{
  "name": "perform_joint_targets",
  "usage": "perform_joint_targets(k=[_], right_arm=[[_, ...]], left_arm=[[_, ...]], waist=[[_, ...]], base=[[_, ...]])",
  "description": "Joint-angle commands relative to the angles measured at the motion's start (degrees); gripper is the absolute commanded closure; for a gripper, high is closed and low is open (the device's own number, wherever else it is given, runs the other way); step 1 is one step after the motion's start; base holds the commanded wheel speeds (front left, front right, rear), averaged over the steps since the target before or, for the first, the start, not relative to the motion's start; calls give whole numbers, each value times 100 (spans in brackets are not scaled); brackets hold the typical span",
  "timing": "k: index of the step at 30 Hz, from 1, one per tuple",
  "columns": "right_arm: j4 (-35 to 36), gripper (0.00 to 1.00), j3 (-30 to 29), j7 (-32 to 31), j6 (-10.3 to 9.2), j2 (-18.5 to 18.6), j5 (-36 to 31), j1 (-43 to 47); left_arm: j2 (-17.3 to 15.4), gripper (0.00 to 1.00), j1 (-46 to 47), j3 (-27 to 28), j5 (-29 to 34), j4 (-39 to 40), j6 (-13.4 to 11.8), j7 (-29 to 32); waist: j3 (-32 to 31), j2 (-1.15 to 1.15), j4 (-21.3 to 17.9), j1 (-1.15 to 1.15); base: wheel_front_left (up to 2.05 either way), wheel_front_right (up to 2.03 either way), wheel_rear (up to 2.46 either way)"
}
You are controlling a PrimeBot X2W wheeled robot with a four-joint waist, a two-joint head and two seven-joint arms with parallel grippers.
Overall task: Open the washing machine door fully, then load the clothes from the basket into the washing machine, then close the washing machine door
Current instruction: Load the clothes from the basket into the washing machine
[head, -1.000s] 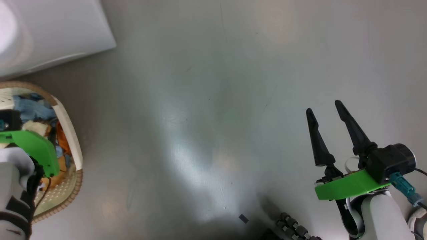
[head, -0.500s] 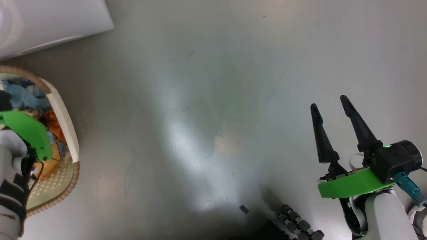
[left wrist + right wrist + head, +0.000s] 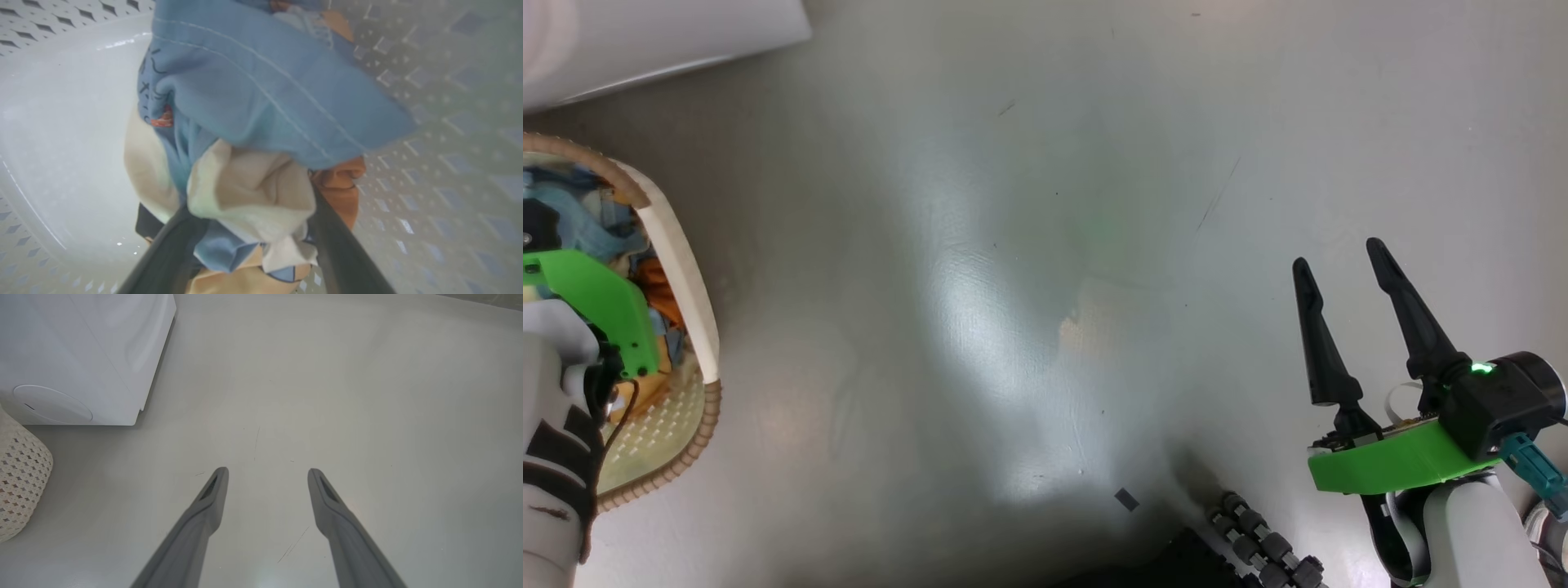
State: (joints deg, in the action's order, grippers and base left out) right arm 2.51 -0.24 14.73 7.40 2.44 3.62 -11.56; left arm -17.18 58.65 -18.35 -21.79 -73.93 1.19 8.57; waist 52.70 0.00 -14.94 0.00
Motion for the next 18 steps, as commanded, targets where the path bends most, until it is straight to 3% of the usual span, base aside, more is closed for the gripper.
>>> perform_joint_targets(k=[1,2,3,18], right_arm=[[105,0,119,27,9,43,28,215],[107,0,119,27,9,43,75,204],[107,0,117,27,9,43,123,199],[99,0,212,27,9,43,93,-29]], left_arm=[[-232,47,-121,74,-61,1,-25,12],[-230,92,-130,63,-67,0,-2,48],[-227,100,-138,51,-73,0,32,97],[-163,100,-267,109,-311,-2,127,-153]], waist=[[4,0,0,0],[5,0,0,0],[9,0,2,0],[-118,0,95,0]], base=[[0,0,0],[0,0,0],[0,0,0],[0,0,0]])
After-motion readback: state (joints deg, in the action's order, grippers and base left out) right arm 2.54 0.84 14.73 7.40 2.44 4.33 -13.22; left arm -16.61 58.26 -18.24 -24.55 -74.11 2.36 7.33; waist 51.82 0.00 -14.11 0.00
